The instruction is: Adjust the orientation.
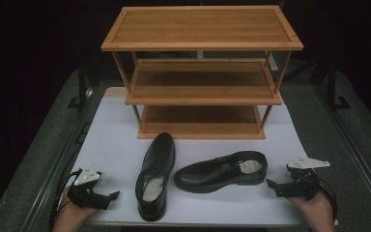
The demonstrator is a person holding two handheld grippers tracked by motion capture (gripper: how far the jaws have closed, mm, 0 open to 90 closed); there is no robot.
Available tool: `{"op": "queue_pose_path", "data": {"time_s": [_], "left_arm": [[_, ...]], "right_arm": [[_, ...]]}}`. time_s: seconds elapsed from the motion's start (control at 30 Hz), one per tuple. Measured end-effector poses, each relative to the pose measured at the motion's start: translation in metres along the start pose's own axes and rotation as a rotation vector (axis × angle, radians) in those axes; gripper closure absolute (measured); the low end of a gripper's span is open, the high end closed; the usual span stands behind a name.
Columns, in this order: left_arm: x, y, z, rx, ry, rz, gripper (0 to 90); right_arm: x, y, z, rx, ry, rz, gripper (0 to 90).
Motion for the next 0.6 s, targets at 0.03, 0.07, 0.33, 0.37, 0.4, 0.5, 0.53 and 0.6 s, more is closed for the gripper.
{"op": "queue_pose_path", "data": {"time_s": [0.03,0.07,0.33,0.37,0.4,0.5,0.53,0.6], "left_arm": [[0.000,0.000,0.000,-0.001,0.001,0.000,0.0],[0.000,0.000,0.000,-0.002,0.001,-0.001,0.0],[0.000,0.000,0.000,0.000,0.001,-0.001,0.0],[0.000,0.000,0.000,0.000,0.000,0.000,0.0],[0.000,0.000,0.000,0.000,0.001,-0.001,0.0],[0.000,0.000,0.000,-0.001,0.000,-0.002,0.0],[0.000,0.000,0.000,-0.001,0.000,-0.002,0.0],[0.000,0.000,0.000,-0.001,0.000,-0.002,0.0]], "right_arm": [[-0.001,0.003,-0.002,-0.011,0.001,0.003,14.4],[-0.003,0.006,-0.004,-0.019,0.001,0.007,15.7],[-0.020,0.030,-0.009,-0.072,0.098,-0.007,71.7],[-0.021,0.032,-0.007,-0.074,0.111,-0.007,75.5],[-0.023,0.035,-0.005,-0.071,0.131,-0.010,79.0],[-0.026,0.043,0.002,-0.066,0.166,-0.027,89.6],[-0.027,0.045,0.004,-0.064,0.178,-0.035,89.7],[-0.028,0.049,0.010,-0.051,0.206,-0.042,89.8]]}}
Point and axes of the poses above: each handheld gripper's, and its own axes: z roughly forward along the jaws, y roughly out of its top, x roughly to its left, the point moved 6 cm from there along z, roughly forward along the jaws, and after that the axes turned 12 degrees about y, right-handed, at the moved point
